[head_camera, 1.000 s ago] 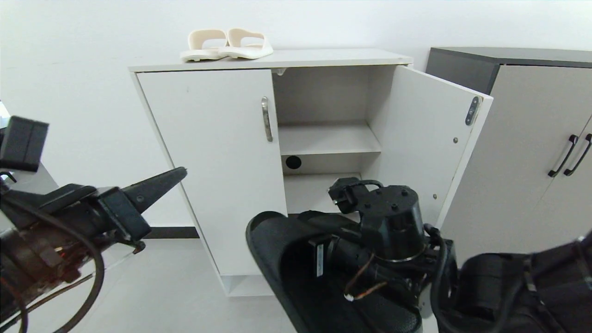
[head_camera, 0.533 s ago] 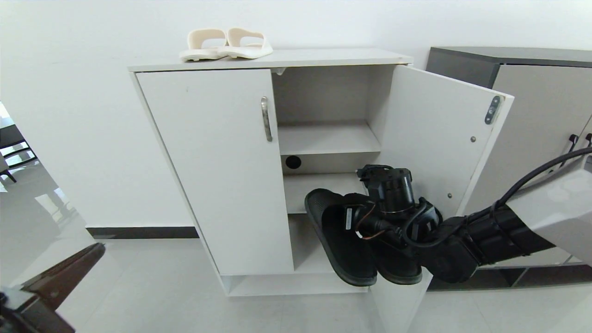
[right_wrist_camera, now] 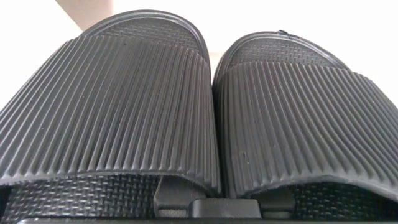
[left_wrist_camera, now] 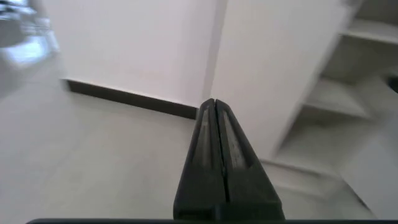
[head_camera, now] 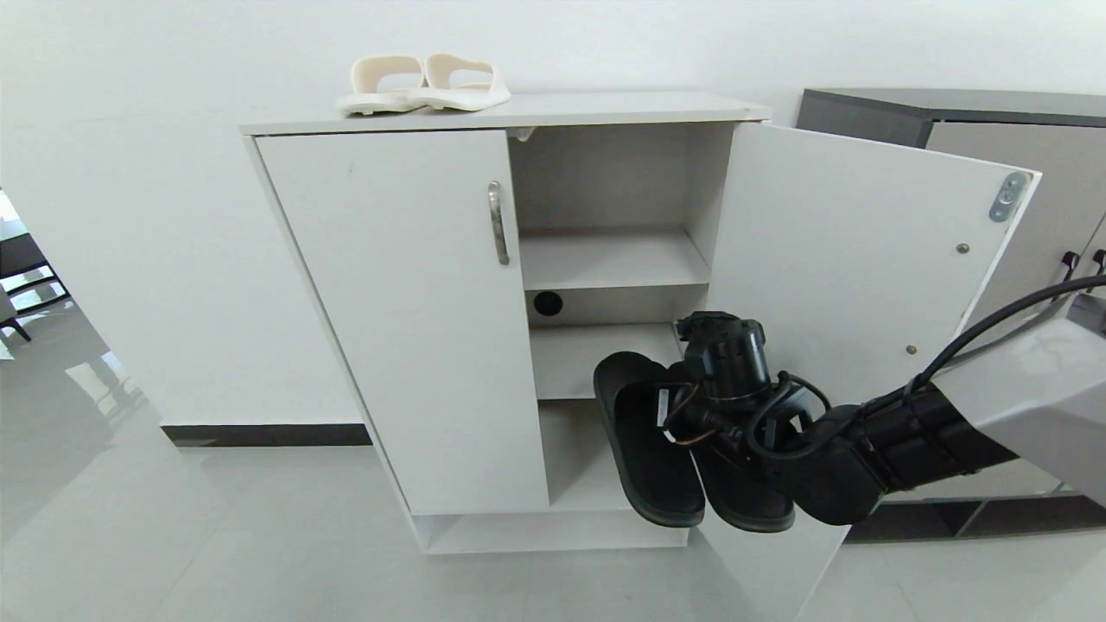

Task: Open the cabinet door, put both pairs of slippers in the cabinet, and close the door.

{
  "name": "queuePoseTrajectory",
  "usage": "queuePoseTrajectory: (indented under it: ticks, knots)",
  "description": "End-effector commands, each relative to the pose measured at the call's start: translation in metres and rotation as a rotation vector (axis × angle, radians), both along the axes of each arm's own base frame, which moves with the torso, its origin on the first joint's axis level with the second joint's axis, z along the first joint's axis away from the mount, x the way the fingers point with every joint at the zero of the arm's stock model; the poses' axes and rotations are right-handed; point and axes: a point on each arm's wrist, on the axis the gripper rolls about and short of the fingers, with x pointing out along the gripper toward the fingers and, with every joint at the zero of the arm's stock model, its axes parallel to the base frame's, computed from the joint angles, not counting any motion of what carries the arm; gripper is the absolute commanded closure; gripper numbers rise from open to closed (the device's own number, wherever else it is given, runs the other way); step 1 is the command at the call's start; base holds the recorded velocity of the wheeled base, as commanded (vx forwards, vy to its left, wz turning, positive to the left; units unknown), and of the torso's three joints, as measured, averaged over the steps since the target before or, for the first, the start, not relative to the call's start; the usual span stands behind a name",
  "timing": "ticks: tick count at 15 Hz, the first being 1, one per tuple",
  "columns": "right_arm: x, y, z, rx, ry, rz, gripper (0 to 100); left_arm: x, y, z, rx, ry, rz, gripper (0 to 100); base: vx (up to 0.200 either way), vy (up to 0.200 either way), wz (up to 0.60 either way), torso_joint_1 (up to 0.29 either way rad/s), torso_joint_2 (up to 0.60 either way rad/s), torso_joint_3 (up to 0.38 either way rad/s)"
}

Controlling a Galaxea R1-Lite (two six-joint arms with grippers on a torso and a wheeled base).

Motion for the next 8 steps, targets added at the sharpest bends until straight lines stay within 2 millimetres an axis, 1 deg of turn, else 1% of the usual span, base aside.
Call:
queuePoseTrajectory:
  ticks: [1, 2, 3, 4, 6, 7, 8]
  knots:
    - [-0.001, 0.004, -0.004, -0.007, 0.005, 0.000, 100, -0.006, 0.000, -0.017, 0.004, -0.024, 0.075, 100, 0.000, 0.000, 0.00, 0.000, 0.00, 0.000]
    - [-0.003, 0.005, -0.005, -0.009, 0.005, 0.002, 100, -0.004, 0.000, -0.025, 0.003, 0.013, 0.114, 100, 0.000, 0.000, 0.00, 0.000, 0.00, 0.000]
    - [-0.004, 0.005, -0.005, -0.012, 0.006, -0.003, 100, -0.003, -0.001, -0.028, 0.009, 0.029, 0.212, 100, 0.000, 0.000, 0.00, 0.000, 0.00, 0.000]
    - [-0.005, 0.005, -0.007, -0.016, 0.008, -0.006, 100, -0.003, -0.003, -0.029, 0.042, 0.047, 0.265, 100, 0.000, 0.000, 0.00, 0.000, 0.00, 0.000]
    - [-0.005, 0.004, -0.010, -0.022, 0.015, -0.006, 100, 0.000, -0.002, -0.039, 0.074, 0.078, 0.244, 100, 0.000, 0.000, 0.00, 0.000, 0.00, 0.000]
    - [-0.005, 0.004, -0.013, -0.026, 0.020, -0.006, 100, 0.004, -0.005, -0.039, 0.073, 0.011, 0.082, 100, 0.000, 0.000, 0.00, 0.000, 0.00, 0.000]
    - [-0.006, 0.004, -0.014, -0.020, 0.013, -0.006, 100, 0.005, -0.009, -0.042, 0.051, 0.038, -0.073, 100, 0.000, 0.000, 0.00, 0.000, 0.00, 0.000]
